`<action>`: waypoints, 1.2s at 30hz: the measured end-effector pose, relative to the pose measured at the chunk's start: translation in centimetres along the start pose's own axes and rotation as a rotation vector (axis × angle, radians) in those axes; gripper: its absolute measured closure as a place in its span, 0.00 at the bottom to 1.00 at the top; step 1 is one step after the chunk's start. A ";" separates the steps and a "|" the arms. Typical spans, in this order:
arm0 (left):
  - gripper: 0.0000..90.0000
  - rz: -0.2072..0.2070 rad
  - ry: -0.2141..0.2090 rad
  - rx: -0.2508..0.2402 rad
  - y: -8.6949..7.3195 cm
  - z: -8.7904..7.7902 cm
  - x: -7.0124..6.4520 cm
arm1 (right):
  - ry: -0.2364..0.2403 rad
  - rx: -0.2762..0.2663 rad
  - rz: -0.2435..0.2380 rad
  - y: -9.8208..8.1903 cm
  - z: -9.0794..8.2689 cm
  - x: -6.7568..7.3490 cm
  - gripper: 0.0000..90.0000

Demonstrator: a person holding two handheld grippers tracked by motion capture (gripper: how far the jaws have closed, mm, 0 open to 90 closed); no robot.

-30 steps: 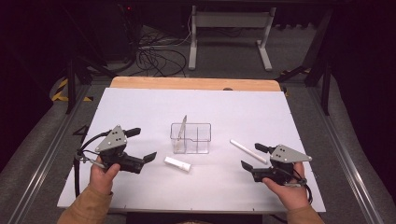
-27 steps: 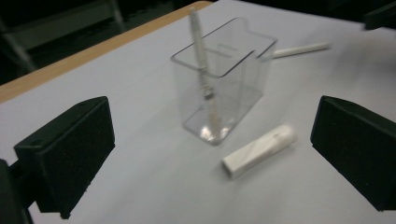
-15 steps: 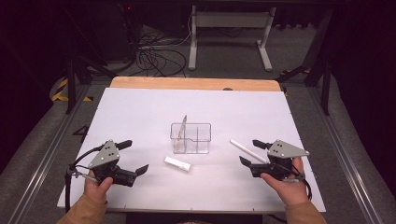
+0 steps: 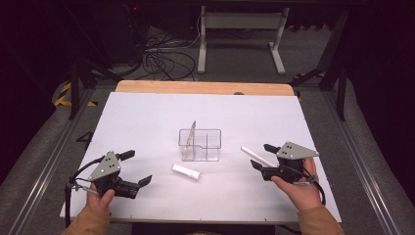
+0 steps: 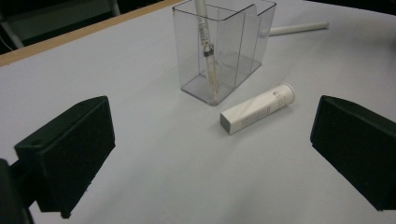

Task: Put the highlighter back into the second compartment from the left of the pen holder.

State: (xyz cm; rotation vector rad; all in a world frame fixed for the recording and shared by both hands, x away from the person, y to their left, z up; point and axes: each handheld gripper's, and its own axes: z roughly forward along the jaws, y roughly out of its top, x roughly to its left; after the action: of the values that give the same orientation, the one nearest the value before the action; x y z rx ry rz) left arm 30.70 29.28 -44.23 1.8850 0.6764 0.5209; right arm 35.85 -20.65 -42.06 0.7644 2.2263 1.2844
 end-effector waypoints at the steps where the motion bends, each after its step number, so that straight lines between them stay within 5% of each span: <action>1: 0.01 -0.005 0.001 -0.006 0.0 -0.1 0.0 | 0.001 0.000 -0.001 0.1 0.0 0.0 0.32; 8: 0.01 -0.046 -0.002 -0.045 -0.3 -0.6 0.6 | 0.018 0.025 0.020 0.2 0.6 -0.2 0.38; 36: 0.01 -0.018 0.028 -0.037 -0.3 -0.6 0.4 | 0.015 0.162 0.022 1.5 2.7 -1.9 0.41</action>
State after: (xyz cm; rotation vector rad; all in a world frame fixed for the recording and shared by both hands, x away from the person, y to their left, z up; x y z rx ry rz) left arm 30.56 30.08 -44.30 1.8386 0.6970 0.5462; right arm 39.32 -19.58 -41.81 0.8427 2.3621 1.1332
